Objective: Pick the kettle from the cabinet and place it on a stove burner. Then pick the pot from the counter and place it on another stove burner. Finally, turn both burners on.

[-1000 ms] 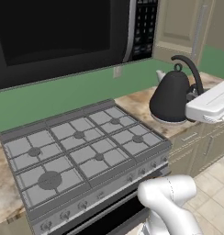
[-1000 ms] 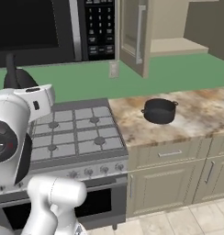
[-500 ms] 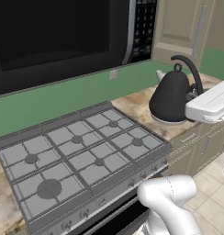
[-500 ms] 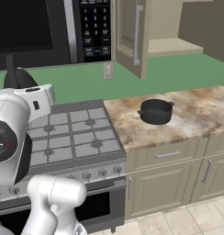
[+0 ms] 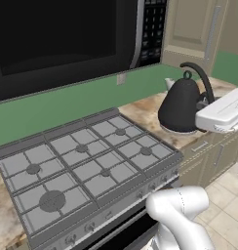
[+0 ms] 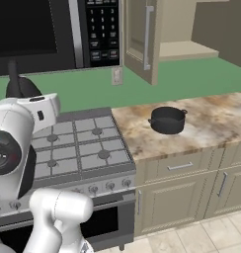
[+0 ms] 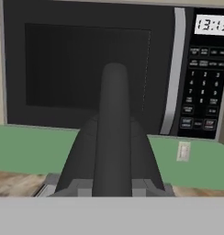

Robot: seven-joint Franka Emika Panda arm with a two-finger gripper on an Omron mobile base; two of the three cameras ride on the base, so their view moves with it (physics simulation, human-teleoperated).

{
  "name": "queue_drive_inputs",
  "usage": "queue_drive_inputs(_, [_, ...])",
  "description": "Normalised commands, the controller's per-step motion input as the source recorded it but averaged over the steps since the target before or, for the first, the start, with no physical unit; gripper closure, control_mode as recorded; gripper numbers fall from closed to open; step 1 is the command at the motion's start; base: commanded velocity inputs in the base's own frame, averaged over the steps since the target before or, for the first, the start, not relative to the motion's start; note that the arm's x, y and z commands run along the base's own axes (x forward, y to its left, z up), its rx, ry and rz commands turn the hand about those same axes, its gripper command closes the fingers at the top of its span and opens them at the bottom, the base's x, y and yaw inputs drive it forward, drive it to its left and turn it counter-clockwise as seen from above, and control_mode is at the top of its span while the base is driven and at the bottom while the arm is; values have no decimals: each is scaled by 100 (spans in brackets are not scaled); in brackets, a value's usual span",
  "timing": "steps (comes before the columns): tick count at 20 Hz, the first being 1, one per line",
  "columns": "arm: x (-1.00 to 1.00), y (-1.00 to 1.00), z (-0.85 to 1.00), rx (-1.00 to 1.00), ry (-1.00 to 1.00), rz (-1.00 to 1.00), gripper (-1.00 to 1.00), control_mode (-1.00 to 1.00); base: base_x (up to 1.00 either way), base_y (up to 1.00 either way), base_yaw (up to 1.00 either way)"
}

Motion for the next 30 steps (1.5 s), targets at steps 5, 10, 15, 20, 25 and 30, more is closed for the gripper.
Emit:
queue_drive_inputs(5, [10, 0, -19, 0, 0, 2, 100, -100, 0, 0, 0])
queue_drive_inputs(10, [14, 0, -13, 0, 0, 3, 100, -100, 0, 0, 0])
queue_drive_inputs(15, [11, 0, -18, 0, 0, 4, 100, -100, 0, 0, 0])
queue_drive_inputs(20, [18, 0, -20, 0, 0, 4, 100, -100, 0, 0, 0])
queue_drive_inputs(25, [19, 0, -22, 0, 0, 5, 100, -100, 0, 0, 0])
queue_drive_inputs(30, [18, 2, -25, 0, 0, 4, 100, -100, 0, 0, 0])
